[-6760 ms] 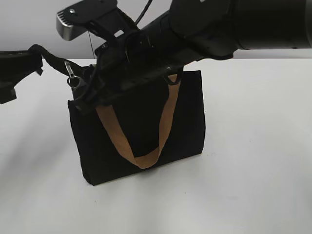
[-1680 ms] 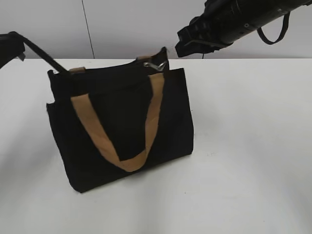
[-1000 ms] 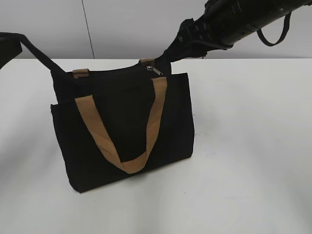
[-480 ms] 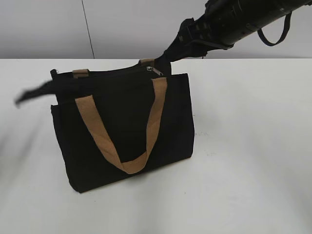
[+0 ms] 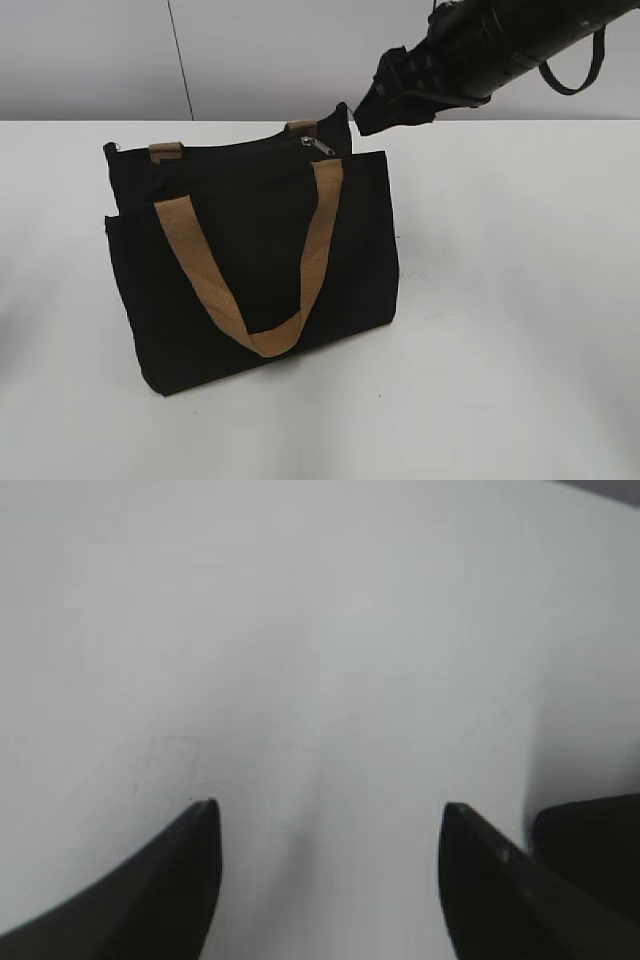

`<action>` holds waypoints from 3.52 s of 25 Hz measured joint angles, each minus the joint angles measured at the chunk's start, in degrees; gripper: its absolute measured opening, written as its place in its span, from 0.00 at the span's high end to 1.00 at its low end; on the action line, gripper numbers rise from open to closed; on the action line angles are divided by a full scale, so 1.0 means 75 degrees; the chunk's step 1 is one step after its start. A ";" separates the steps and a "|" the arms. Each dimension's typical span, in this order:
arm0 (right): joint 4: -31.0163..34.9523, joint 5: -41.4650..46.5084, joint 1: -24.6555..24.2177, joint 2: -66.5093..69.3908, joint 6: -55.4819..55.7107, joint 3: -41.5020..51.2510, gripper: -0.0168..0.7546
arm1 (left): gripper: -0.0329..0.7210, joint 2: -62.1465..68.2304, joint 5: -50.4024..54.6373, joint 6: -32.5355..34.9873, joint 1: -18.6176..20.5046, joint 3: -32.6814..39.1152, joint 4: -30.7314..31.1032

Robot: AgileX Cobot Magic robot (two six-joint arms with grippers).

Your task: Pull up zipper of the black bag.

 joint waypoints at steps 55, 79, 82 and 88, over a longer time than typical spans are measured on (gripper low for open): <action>-0.3105 0.3244 -0.2589 -0.9134 0.2977 0.5955 0.47 | 0.35 -0.7153 0.5913 0.4517 -0.0140 -0.0285 -0.2439; -0.3165 0.3470 -0.2589 -1.2885 0.2785 0.6148 0.47 | 0.40 -0.8657 0.5950 0.5475 -0.0140 -0.0243 -0.2951; -0.3167 0.3470 -0.2589 -1.2885 0.2785 0.6148 0.47 | 0.40 -0.8657 0.5950 0.5490 -0.0140 -0.0243 -0.2957; -0.3167 0.3470 -0.2589 -1.2885 0.2785 0.6148 0.47 | 0.40 -0.8657 0.5950 0.5490 -0.0140 -0.0243 -0.2957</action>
